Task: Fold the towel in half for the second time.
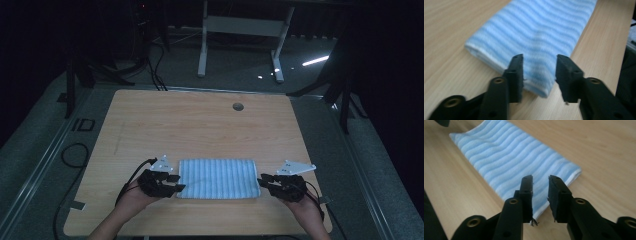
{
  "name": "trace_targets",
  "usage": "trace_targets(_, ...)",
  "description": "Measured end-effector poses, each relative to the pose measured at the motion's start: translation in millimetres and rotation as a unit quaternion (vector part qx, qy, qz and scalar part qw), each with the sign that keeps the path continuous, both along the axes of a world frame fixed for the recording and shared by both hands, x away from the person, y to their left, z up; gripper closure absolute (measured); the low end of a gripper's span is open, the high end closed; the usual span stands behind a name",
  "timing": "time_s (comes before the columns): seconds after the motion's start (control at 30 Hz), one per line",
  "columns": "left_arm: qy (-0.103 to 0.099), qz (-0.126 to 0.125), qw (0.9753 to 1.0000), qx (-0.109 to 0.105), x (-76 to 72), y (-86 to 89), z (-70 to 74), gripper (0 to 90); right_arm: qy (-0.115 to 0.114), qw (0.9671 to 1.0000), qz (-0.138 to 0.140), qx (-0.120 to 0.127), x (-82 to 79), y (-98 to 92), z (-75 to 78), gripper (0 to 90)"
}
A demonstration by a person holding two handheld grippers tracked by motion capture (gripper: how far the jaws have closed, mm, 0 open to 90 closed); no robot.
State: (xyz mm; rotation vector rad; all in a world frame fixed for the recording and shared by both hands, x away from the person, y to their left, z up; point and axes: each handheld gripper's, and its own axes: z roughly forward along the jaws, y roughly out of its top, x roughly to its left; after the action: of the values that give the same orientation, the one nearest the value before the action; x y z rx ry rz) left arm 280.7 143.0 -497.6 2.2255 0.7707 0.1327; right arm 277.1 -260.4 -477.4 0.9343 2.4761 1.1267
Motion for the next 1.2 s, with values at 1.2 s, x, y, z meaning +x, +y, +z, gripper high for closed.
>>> trace_targets(1.2,0.031,0.003,0.9984,0.047,22.8,-25.8,-39.5,67.4,0.046,0.9961,0.014,-0.074,39.1,42.9,-55.8,87.6)
